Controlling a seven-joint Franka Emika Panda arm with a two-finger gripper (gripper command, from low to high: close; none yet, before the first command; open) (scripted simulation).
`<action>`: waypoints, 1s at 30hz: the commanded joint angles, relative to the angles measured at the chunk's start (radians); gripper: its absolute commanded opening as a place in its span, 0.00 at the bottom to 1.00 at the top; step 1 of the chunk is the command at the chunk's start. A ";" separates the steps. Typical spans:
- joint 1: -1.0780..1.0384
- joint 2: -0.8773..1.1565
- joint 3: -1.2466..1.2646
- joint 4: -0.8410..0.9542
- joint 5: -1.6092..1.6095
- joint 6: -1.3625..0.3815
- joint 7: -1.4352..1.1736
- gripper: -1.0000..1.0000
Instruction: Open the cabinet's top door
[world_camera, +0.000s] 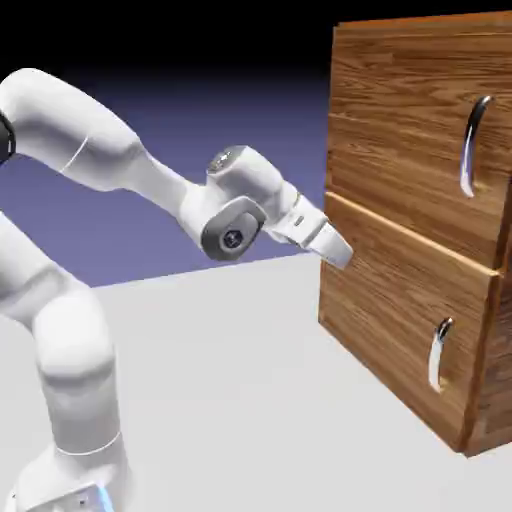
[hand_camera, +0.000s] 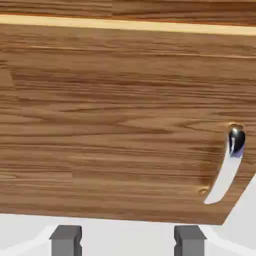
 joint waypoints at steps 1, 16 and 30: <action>0.020 -0.005 -0.020 0.014 -0.044 -0.001 -0.023 0.50; 0.317 -0.077 -0.324 0.217 -0.696 -0.012 -0.361 0.50; 0.595 -0.144 -0.608 0.407 -1.305 -0.022 -0.677 0.50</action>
